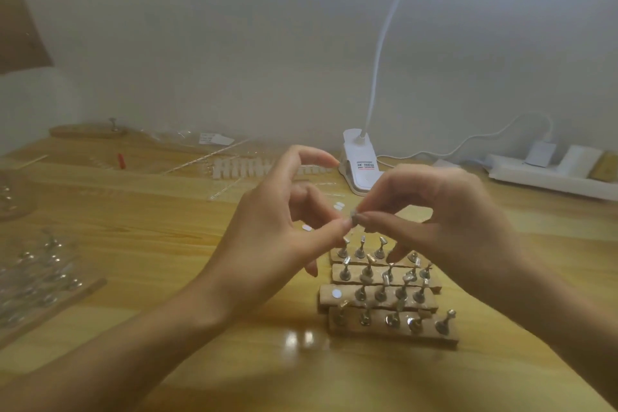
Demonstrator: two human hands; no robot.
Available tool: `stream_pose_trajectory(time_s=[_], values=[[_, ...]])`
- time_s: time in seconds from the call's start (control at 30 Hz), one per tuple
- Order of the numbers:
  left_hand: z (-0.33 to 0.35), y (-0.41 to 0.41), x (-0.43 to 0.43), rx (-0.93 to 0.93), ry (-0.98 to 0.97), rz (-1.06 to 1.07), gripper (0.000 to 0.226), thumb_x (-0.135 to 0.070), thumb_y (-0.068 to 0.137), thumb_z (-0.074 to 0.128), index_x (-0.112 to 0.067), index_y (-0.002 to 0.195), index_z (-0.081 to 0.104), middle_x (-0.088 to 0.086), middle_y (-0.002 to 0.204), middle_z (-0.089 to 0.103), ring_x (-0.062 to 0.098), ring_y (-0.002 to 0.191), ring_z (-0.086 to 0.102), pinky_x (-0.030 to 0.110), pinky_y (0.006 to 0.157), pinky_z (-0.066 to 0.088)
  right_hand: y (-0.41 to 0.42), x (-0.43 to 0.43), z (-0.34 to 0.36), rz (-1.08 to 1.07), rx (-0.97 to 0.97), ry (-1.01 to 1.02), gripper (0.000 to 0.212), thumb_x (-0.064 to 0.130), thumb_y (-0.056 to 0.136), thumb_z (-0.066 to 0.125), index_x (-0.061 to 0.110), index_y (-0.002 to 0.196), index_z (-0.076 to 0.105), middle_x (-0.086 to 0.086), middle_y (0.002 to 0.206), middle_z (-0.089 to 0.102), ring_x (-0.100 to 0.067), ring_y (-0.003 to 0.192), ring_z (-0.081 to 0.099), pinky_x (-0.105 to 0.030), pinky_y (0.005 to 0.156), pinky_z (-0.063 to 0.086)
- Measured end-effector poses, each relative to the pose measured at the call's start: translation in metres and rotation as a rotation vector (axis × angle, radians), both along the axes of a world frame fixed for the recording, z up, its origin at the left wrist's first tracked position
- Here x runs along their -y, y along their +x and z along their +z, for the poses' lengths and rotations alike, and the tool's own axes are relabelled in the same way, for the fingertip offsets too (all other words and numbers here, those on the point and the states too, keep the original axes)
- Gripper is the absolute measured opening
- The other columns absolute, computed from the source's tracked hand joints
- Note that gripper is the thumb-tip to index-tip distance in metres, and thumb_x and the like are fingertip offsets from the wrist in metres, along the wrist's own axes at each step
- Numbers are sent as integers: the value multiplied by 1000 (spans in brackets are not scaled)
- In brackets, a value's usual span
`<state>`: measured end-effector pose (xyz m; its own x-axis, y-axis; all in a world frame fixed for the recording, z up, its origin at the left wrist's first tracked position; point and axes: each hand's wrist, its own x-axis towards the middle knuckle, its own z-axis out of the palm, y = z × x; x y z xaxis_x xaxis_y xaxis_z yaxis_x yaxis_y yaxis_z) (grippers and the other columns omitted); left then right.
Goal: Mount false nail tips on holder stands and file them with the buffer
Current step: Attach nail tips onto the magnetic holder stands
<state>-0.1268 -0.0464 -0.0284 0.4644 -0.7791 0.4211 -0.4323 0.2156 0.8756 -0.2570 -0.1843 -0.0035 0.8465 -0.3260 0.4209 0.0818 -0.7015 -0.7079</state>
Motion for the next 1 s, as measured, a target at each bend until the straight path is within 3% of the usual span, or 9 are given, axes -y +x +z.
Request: stream_pose_trajectory(time_s=[0.07,0.23,0.37,0.57,0.8,0.9,1.0], values=[[0,-1,0,43,-5,2,48,-14,82,78,-34,118,52,-2,73,70,13,72,71,25,43,50,0,2,0,16,-4,32,3,15,78,78,13,79,75,6,72,71,-10,71,71,-23,50,57],[-1,2,2,-62,-17,-59,49,-24,76,74,-29,120,52,3,78,71,18,77,72,26,45,49,1,8,2,68,-64,220,17,26,74,72,12,82,75,-2,78,75,-13,73,73,-23,52,57],[-2,5,4,-148,-34,-126,48,-21,77,74,-27,120,54,3,80,71,15,76,71,23,47,48,2,12,1,107,-114,546,12,22,74,76,10,75,76,-8,81,74,-13,72,72,-21,53,56],[-3,4,3,-220,-86,-202,45,-16,78,74,-20,118,54,-1,76,67,16,76,69,21,48,48,5,11,-5,34,-35,374,9,22,76,76,15,70,72,-6,74,72,-14,70,72,-26,53,58],[-5,-2,2,2,-78,17,37,-8,86,73,-28,110,53,-2,74,66,7,67,64,23,49,50,1,9,-5,-24,47,200,9,22,74,76,14,77,73,-2,75,73,-14,71,73,-24,51,58],[-7,-4,3,41,-64,36,40,-7,85,73,-31,111,54,-3,73,64,8,69,64,24,50,50,2,3,-7,-23,54,74,5,13,80,77,16,78,74,6,74,73,-10,71,73,-21,52,58],[-8,-4,3,80,-48,45,40,-9,85,74,-32,110,54,-7,72,64,7,71,65,26,51,50,2,3,-8,-25,70,88,6,10,80,77,15,78,74,6,73,73,-11,72,73,-22,52,58]])
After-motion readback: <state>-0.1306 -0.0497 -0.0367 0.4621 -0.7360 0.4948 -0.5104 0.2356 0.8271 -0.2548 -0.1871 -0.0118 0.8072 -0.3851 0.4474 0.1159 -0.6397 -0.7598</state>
